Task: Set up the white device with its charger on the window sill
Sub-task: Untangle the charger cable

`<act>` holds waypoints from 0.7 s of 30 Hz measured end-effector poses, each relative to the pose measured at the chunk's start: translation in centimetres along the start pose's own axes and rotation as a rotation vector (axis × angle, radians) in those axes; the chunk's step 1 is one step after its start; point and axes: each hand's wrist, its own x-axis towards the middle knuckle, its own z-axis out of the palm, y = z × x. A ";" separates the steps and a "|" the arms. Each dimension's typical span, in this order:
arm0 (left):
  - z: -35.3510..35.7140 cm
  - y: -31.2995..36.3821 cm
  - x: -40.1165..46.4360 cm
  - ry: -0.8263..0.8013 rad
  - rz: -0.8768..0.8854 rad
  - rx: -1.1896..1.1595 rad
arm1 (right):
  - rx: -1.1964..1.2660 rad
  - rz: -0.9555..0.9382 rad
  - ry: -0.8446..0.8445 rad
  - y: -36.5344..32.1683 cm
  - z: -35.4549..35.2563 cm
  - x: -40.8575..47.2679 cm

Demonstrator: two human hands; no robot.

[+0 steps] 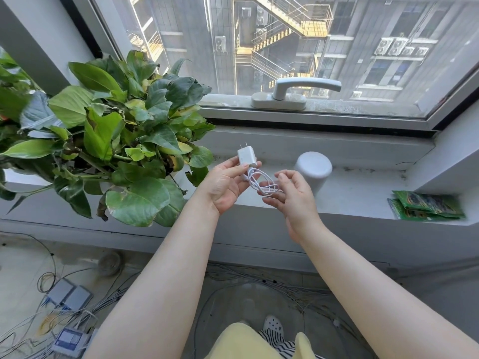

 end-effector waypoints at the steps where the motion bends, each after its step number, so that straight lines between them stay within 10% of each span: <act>1: -0.1 0.0 -0.1 -0.016 0.001 0.011 | 0.031 0.049 -0.006 -0.2 0.0 0.0; 21: -0.1 -0.7 0.2 0.014 0.071 0.145 | -0.338 0.223 -0.155 -0.9 0.9 0.4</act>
